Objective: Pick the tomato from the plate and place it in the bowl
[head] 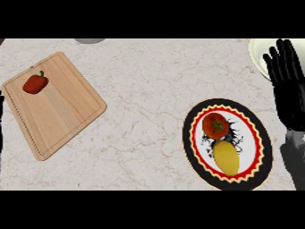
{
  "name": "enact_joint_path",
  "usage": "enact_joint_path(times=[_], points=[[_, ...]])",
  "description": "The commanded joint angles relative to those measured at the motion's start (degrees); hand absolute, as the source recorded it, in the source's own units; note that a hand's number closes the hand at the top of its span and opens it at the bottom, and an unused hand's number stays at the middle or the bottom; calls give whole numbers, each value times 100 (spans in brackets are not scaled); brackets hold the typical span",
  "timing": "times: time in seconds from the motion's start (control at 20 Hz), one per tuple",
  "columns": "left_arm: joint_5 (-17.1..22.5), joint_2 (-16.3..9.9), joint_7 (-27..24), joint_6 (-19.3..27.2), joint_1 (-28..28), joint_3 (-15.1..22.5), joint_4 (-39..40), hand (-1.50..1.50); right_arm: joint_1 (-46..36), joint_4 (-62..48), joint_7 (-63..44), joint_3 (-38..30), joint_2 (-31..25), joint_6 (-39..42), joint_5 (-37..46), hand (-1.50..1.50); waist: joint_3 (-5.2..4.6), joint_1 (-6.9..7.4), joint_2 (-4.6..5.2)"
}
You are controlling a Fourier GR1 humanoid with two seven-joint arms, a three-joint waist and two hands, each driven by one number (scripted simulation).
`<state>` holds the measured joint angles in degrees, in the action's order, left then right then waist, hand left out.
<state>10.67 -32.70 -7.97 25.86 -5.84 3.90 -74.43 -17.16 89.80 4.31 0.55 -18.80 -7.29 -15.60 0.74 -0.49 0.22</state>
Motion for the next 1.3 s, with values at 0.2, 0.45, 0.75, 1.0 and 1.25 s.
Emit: enact_joint_path(times=[0.2, 0.45, 0.75, 1.0, 1.25], points=[[-117, 170, 322, -299, -693, 489, -641, 0, -276, -461, 836, 211, -441, 3064, -1434, 150, -16, 112, 33], [-70, 417, 933, -510, -972, 887, -923, 0, -245, -2204, 2505, -921, -726, 2774, -865, -150, -37, 152, 65], [-48, 293, 1215, -502, -878, 786, -1296, 0, 273, -2275, 4692, -546, -1610, 4061, 563, -150, -47, 158, 6], [-359, 455, 1387, -264, -726, 982, -1395, 0, -32, -2115, 4480, -297, -2427, 3742, 1308, -150, -66, 128, -18], [-423, 388, 1635, -292, -830, 895, -1508, 0, -292, -1571, 3724, 264, -2757, 3148, 2230, -150, -75, 90, -37]])
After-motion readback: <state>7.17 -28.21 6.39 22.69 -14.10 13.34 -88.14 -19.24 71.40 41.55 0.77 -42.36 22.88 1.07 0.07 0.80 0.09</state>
